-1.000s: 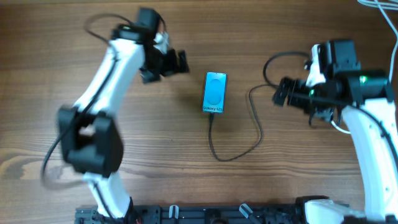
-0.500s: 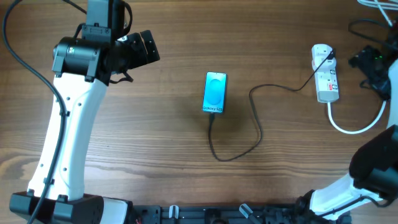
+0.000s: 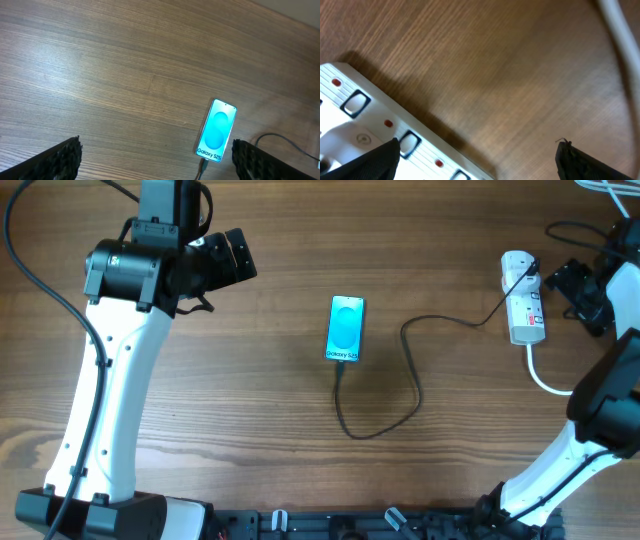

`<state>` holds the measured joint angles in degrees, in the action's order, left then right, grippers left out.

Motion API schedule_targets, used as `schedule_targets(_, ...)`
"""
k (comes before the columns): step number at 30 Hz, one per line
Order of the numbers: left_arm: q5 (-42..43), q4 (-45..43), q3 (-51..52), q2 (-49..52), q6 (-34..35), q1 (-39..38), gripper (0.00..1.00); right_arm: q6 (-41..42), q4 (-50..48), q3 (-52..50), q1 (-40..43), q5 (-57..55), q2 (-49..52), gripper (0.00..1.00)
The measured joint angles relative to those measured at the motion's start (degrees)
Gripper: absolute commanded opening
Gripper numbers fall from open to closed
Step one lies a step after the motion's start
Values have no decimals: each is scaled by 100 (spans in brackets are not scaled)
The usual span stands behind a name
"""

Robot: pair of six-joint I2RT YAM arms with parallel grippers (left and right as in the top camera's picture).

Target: Plug charger to phone and switch on socket

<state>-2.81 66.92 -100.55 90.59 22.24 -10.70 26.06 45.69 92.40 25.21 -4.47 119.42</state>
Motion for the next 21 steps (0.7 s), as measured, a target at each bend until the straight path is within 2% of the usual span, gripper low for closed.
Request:
schedule_targets(9,-35,0,0,0,0,0,100,-20,-205,0,0,348,428,100)
schedule_targets(21,-35,0,0,0,0,0,100,-20,-144,0,13,577,439,100)
